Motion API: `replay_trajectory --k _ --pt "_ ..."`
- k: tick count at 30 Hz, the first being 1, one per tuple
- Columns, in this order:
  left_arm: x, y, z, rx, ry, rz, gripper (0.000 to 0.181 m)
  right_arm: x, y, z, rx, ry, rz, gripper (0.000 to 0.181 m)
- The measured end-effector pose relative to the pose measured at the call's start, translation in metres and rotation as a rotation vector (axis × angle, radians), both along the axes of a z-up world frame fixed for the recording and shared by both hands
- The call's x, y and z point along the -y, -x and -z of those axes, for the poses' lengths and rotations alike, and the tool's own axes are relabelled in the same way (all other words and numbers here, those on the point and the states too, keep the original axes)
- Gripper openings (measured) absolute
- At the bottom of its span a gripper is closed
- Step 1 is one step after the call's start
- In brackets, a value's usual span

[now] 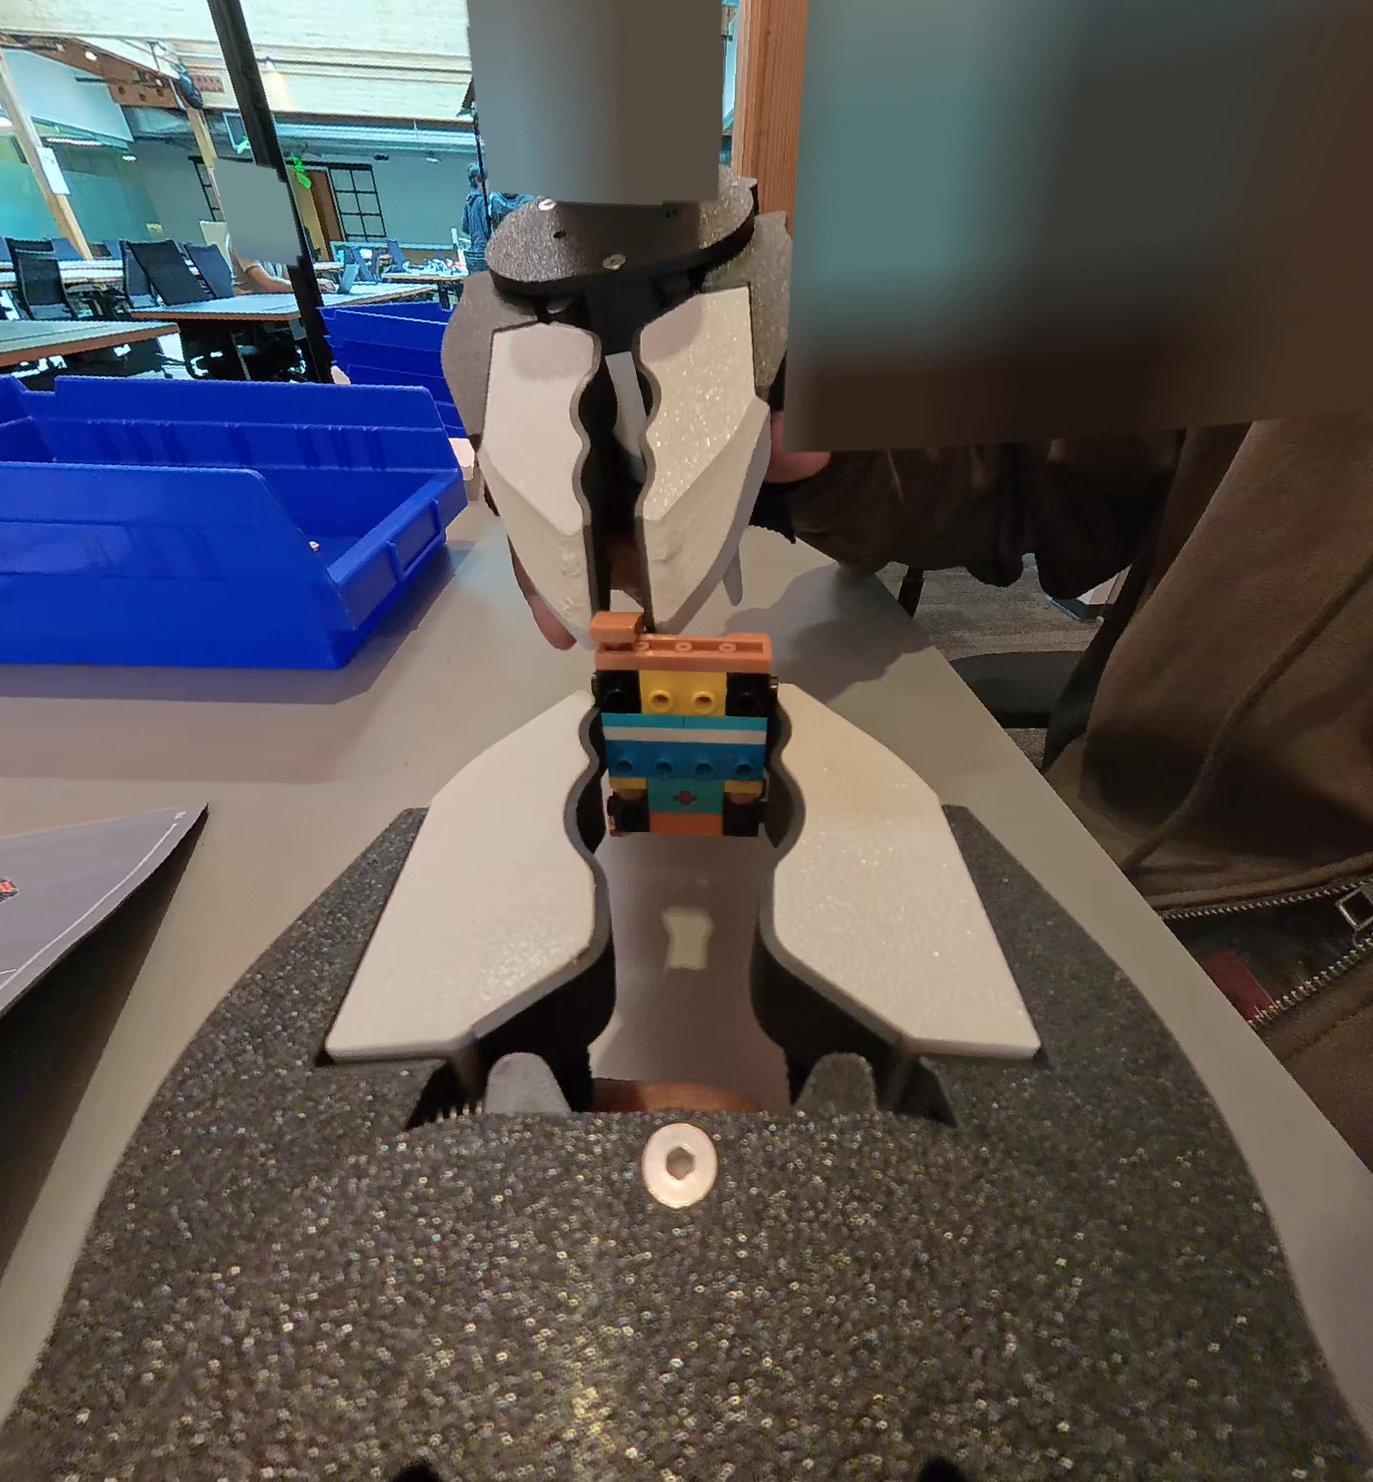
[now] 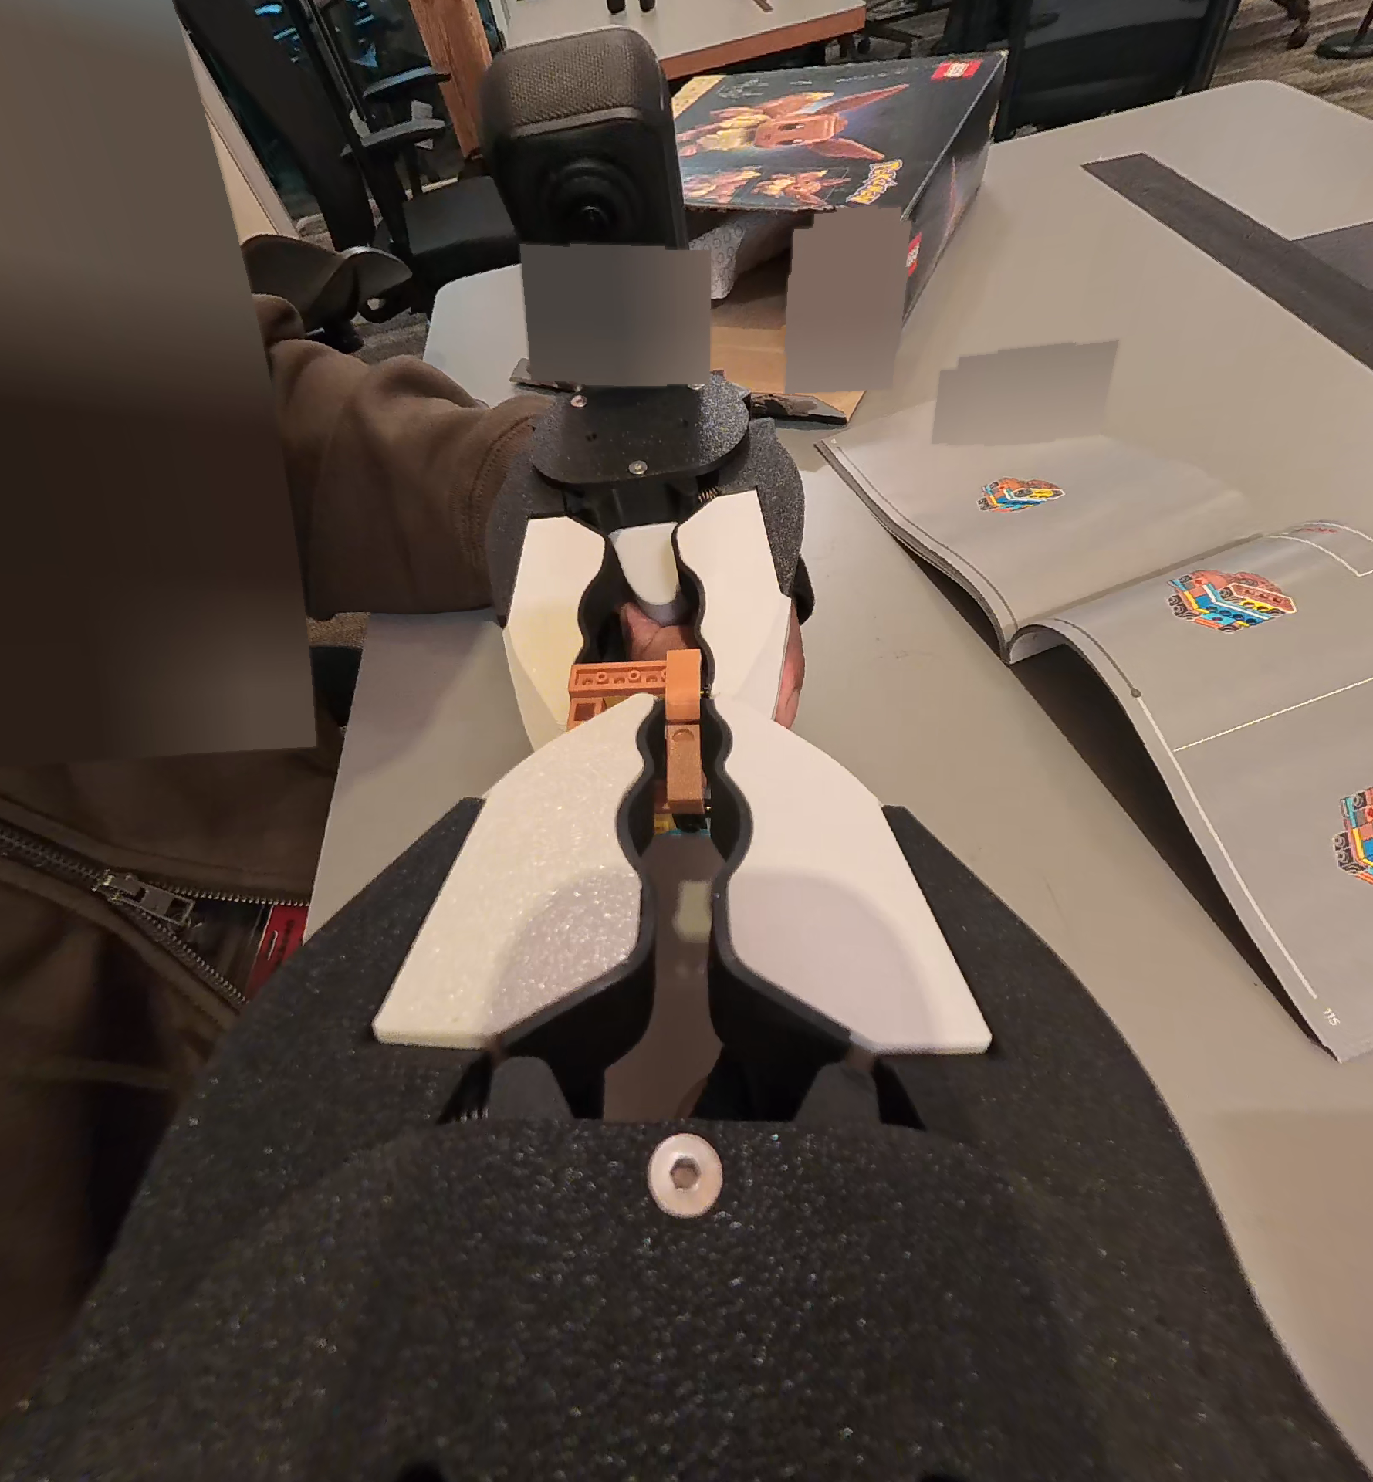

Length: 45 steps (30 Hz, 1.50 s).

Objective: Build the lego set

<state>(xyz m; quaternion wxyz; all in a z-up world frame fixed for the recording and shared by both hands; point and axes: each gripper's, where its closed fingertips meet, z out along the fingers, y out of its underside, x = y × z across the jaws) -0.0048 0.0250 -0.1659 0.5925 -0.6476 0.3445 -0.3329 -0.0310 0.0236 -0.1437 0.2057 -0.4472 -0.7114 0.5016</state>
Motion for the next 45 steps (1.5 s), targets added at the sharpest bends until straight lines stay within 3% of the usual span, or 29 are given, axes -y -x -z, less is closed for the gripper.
replay_trajectory --k 10,16,19,23,29,36,45 --pt "0.001 0.000 -0.002 0.015 -0.004 0.008 0.037 0.003 -0.001 -0.001 -0.013 -0.010 -0.010 0.010" --pt "0.002 0.004 -0.007 0.027 -0.009 0.003 0.037 0.000 -0.009 -0.012 -0.125 -0.083 -0.034 0.027" --pt "0.002 0.010 -0.010 0.029 -0.016 -0.006 0.037 -0.006 -0.018 -0.019 -0.271 -0.219 -0.048 0.035" --pt "0.004 0.018 -0.018 0.056 -0.022 -0.008 0.037 -0.022 -0.019 -0.012 -0.485 -0.549 -0.030 0.048" --pt "0.005 0.029 -0.027 0.102 -0.019 -0.011 0.037 -0.009 0.000 -0.006 -0.731 -0.846 -0.070 0.070" --pt "0.004 0.033 -0.026 0.110 0.006 -0.010 0.037 0.006 0.021 -0.010 -0.893 -0.993 -0.099 0.077" --pt "0.005 0.024 -0.018 0.095 0.056 0.024 0.037 0.010 0.027 -0.002 -0.926 -1.051 -0.111 0.075"
